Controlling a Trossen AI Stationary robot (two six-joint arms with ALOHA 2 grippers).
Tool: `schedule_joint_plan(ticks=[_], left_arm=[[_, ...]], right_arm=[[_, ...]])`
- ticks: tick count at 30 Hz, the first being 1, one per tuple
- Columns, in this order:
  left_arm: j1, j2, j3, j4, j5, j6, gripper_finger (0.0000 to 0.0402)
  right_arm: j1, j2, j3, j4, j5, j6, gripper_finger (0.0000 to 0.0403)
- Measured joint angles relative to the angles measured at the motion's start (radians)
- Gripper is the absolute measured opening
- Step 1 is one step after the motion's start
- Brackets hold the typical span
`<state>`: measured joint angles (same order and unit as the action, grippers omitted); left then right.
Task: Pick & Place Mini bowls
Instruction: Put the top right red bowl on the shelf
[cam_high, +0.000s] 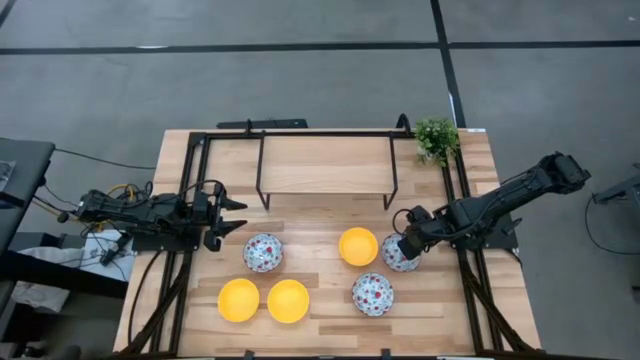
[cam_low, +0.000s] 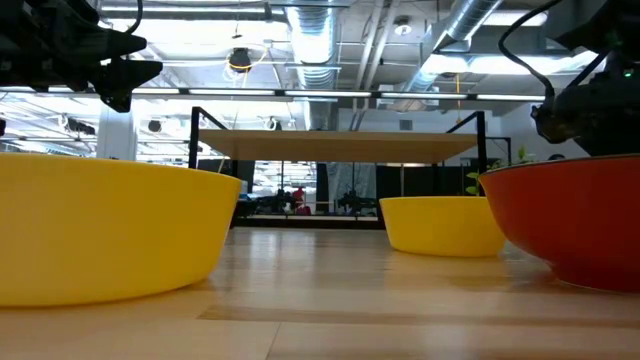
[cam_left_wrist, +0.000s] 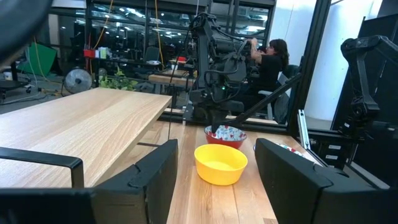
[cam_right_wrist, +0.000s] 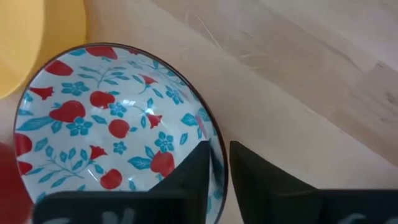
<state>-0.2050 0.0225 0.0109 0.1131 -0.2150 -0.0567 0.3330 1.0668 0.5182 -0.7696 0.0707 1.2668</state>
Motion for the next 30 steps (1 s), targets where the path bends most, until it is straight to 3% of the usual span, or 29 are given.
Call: schedule_joint_plan(ticks=[6, 30], left_arm=[[0.0, 0.0, 0.0, 0.0, 0.0, 0.0, 0.0214], [0.0, 0.0, 0.0, 0.0, 0.0, 0.0, 0.0214]], right_arm=[[0.0, -0.004, 0.003, 0.011, 0.004, -0.001, 0.0008], [0.0, -0.202, 0.006, -0.018, -0.053, -0.01, 0.0003]])
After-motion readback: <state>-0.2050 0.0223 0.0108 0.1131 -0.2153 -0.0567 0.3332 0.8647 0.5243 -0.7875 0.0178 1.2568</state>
